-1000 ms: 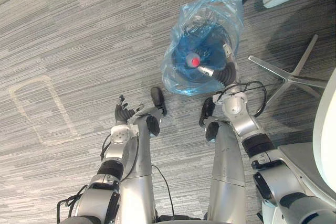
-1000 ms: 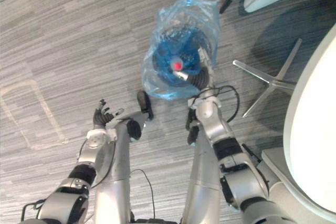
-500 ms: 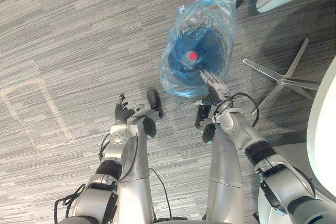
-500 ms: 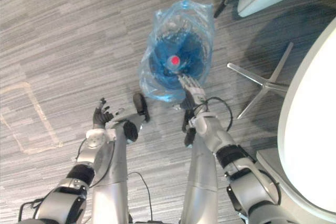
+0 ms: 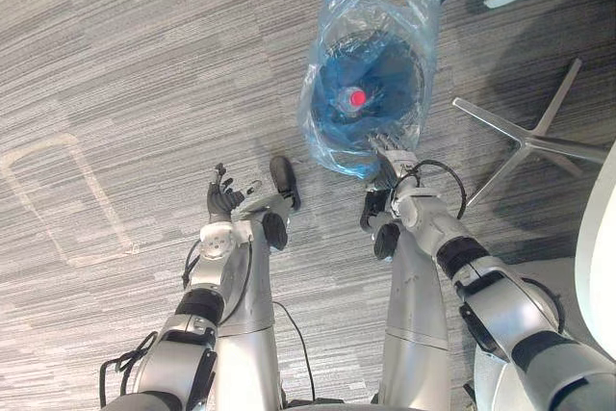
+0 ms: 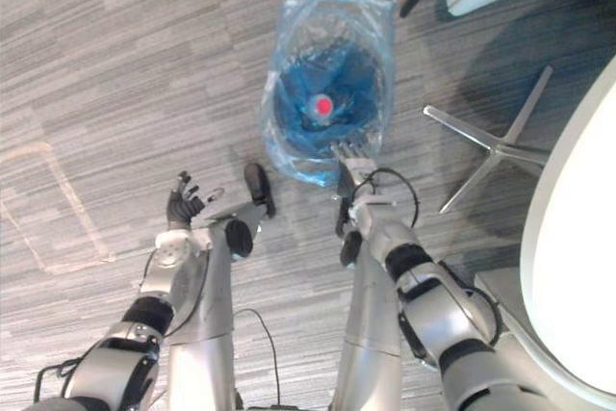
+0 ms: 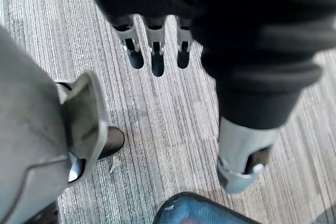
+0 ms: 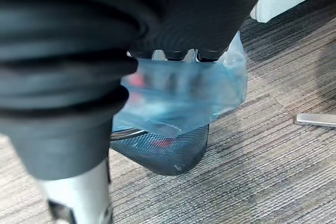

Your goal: Gather rubbish on tea table into small bin, then transfer packed bag to large trash can.

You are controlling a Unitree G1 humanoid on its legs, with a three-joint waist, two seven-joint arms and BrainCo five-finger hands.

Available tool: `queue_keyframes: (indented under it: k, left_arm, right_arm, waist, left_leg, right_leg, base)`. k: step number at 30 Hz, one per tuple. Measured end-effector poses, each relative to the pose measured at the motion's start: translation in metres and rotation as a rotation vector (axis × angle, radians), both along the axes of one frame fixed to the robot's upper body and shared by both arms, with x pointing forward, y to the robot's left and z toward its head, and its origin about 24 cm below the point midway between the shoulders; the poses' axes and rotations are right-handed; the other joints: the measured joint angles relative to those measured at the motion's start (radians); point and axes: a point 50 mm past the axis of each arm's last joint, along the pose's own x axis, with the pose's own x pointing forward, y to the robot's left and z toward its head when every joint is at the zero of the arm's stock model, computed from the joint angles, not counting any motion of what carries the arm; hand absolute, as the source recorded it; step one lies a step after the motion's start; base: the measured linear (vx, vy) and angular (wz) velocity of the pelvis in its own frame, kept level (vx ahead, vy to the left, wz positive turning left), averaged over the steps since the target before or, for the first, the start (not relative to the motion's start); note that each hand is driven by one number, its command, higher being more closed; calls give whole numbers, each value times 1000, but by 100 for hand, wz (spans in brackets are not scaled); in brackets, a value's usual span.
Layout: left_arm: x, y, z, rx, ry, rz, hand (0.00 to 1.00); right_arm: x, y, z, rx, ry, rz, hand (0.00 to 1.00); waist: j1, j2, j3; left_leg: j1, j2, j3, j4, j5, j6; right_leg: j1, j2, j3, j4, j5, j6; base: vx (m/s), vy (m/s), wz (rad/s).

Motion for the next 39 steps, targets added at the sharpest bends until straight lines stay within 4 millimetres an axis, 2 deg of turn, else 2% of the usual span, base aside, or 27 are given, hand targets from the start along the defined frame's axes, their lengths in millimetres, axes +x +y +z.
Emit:
queue_keyframes:
  k: [5, 12, 16, 19, 22, 27, 28, 31, 32, 33, 34, 38, 39]
  left_arm:
    - [2, -7, 2, -35, -10, -5, 0]
    - [2, -9, 1, -47, -5, -5, 0]
    - [-2, -22, -11, -57, 60, -30, 0]
    - [-6, -24, -16, -55, 80, -36, 0]
    - [-11, -24, -24, -51, 112, -36, 0]
    - [-34, -27, -52, -44, 214, -66, 0]
    - [-41, -28, -60, -41, 240, -69, 0]
    - [-58, -28, -76, -28, 299, -89, 0]
    - [-69, -29, -86, -13, 339, -100, 0]
    - [-71, -29, -87, -9, 344, -103, 0]
    - [-82, -28, -96, 16, 387, -126, 0]
    - [-103, -30, -113, 61, 471, -184, 0]
    - [-114, -30, -121, 71, 513, -198, 0]
  right_arm:
    - [5, 5, 13, 14, -31, 6, 100]
    - [1, 16, 22, 163, -68, 47, 100]
    - [-9, 18, 20, 304, -82, 76, 100]
    - [-15, 17, 18, 375, -86, 78, 100]
    - [-20, 17, 8, 417, -58, 66, 100]
    - [-42, 23, -7, 500, -33, 102, 100]
    - [-48, 22, -11, 534, -24, 103, 100]
    - [-61, 20, -22, 602, 9, 93, 100]
    - [-72, 22, -34, 650, 52, 85, 100]
    - [-74, 21, -36, 652, 57, 84, 100]
    - [-86, 23, -48, 693, 111, 85, 100]
    - [-115, 30, -62, 819, 184, 102, 100]
    - [-125, 32, -69, 849, 222, 98, 100]
  waist:
    - [16, 0, 0]
    - [19, 0, 0]
    - [20, 0, 0]
    - [19, 0, 0]
    - [18, 0, 0]
    - [13, -2, -1]
    - [11, -3, -2]
    - [6, -7, -5]
    - [1, -16, -13]
    - [0, -17, -14]
    - [-5, -30, -24]
    - [-11, -69, -61]
    - [-14, -79, -88]
  left_leg:
    - [-2, -5, -4, -1, 9, 10]
    - [3, -6, -10, 3, 13, 13]
    - [67, -1, -14, -1, 5, 2]
    - [96, -2, -14, -21, 6, 1]
    - [131, -1, -15, -32, 11, -1]
    - [289, -6, -10, -84, 14, 4]
    - [334, -12, -11, -106, 10, -10]
    - [437, -18, -10, -153, 11, -20]
    - [502, -22, -9, -180, 12, -22]
    - [509, -22, -9, -183, 12, -23]
    - [588, -25, -9, -215, 13, -25]
    - [781, -36, 1, -307, 9, -44]
    - [849, -43, 5, -352, 14, -51]
  right_leg:
    - [-3, -5, -4, 10, -5, -2]
    - [7, -6, -8, 12, -5, -3]
    - [82, -3, -16, -6, -4, -4]
    - [112, -1, -22, -29, 0, -6]
    - [152, 1, -29, -44, 4, -4]
    - [314, 5, -36, -104, 5, -2]
    - [361, 5, -40, -127, 5, -2]
    - [470, 8, -50, -181, 7, 0]
    - [536, 10, -54, -213, 8, 2]
    - [545, 10, -55, -217, 8, 2]
    - [628, 15, -61, -260, 10, 5]
    - [827, 28, -66, -374, 21, 11]
    - [897, 33, -67, -427, 29, 13]
  base:
    - [-55, -12, 6]
    - [-87, -2, 1]
    - [-121, -4, -1]
    - [-74, -6, -1]
    - [-28, -8, 1]
    - [1, -10, 2]
    - [11, -25, 9]
    - [41, -36, 7]
    - [59, -30, 4]
    - [119, -53, 6]
    - [92, -38, 2]
    - [127, -26, -1]
    - [189, 1, 0]
